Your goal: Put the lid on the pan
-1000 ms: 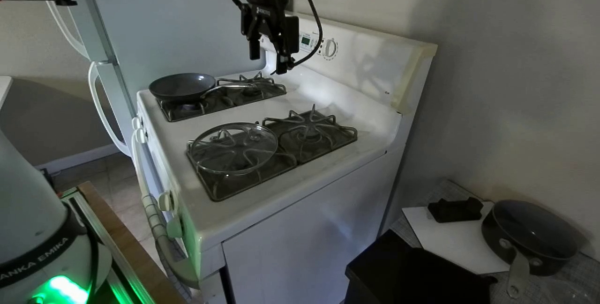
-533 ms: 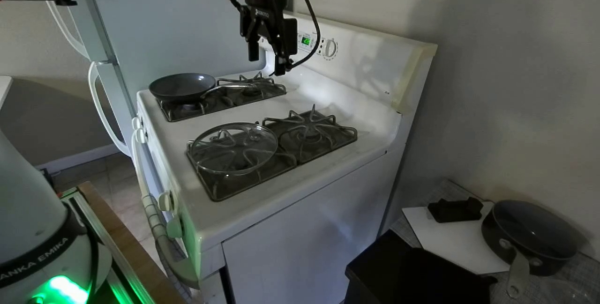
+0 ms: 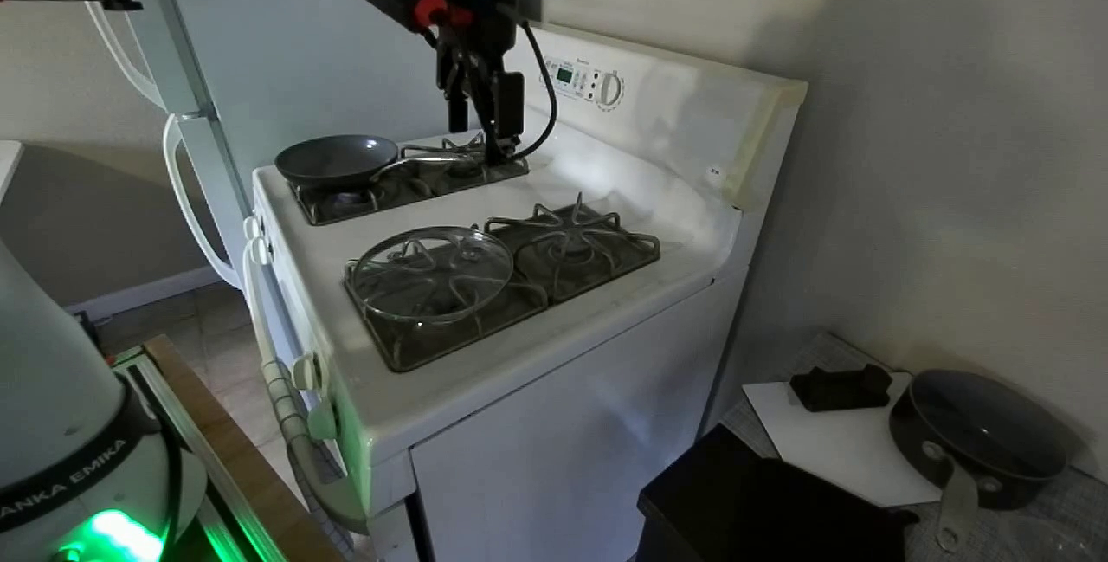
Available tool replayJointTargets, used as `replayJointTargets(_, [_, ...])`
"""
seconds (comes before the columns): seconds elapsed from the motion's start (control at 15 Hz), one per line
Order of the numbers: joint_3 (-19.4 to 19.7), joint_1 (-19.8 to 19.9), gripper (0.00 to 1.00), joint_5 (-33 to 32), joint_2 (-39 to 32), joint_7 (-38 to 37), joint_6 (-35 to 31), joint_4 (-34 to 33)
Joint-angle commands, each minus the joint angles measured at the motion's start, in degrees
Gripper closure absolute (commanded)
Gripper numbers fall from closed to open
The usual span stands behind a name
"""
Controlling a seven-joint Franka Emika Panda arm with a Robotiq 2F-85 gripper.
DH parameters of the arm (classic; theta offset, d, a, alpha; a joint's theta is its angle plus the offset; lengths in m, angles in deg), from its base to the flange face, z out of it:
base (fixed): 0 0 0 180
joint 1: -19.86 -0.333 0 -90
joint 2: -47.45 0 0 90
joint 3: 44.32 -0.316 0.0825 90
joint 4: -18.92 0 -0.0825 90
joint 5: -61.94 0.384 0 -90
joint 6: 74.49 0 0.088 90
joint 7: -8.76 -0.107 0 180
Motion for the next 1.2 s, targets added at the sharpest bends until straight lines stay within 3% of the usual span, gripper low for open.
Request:
replayJointTargets(0.0, [-1.35, 0.61, 0.0, 2.48, 3.01, -4.11, -5.97, 7.49])
replayJointTargets(0.4, [-3.75, 1.0, 0.0, 1.72, 4.05, -10.01, -10.55, 14.55])
replayJointTargets(0.8, [-6.7, 0.53, 0.0, 1.09, 2.73, -14.42, -12.25, 16.72])
replayJointTargets(1.13, [-8.66, 0.57, 0.0, 0.24, 0.84, -16.64, -18.08, 18.29])
